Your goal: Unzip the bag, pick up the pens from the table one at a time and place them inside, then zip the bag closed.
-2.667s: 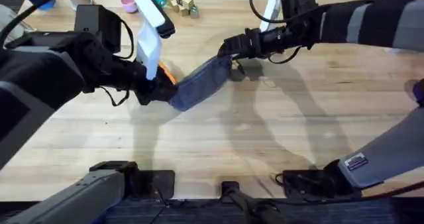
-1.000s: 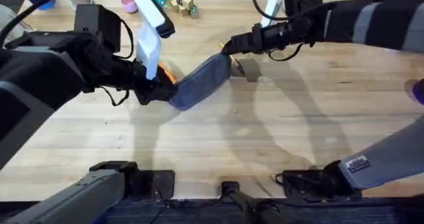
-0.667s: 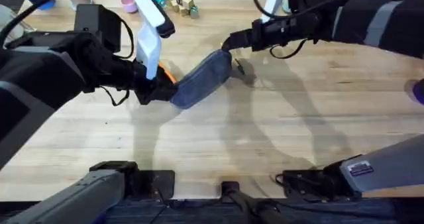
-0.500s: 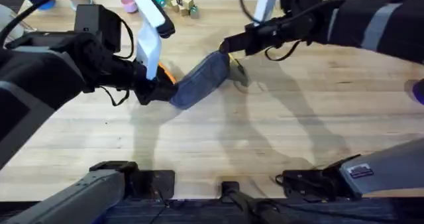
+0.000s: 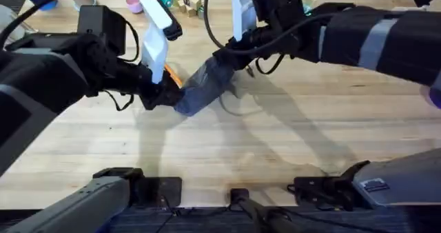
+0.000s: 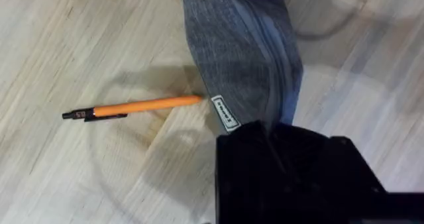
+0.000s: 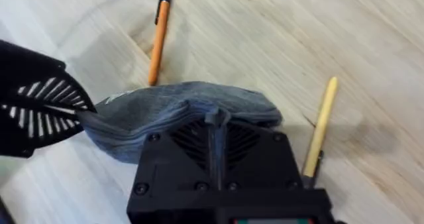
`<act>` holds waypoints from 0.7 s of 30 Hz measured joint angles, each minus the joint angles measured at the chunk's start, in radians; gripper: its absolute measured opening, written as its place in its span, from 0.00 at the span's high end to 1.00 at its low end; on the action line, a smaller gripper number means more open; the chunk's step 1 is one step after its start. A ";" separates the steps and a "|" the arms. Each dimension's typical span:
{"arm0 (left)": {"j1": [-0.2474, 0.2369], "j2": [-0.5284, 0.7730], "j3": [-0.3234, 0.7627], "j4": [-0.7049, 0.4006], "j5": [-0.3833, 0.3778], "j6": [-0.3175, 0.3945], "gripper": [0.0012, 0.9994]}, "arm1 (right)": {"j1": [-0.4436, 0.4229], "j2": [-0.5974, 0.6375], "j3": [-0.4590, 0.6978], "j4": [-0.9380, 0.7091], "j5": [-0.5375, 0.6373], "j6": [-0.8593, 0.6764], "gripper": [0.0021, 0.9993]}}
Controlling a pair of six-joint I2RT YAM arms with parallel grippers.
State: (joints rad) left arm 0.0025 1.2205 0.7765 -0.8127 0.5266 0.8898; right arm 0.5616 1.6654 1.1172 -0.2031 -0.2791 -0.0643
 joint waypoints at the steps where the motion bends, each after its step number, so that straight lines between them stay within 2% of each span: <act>1: 0.000 0.000 0.000 0.000 0.000 0.000 0.96 | 0.004 -0.004 0.000 -0.001 0.017 0.000 0.97; 8: 0.000 0.000 0.000 -0.001 0.000 0.000 0.96 | 0.024 -0.056 -0.002 -0.004 0.109 -0.008 0.97; 21: 0.000 0.000 0.000 0.007 0.005 0.000 0.96 | 0.029 -0.134 -0.004 -0.043 0.134 -0.012 0.97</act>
State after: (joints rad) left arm 0.0025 1.2205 0.7765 -0.8061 0.5312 0.8898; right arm 0.5907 1.5319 1.1130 -0.2457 -0.1455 -0.0761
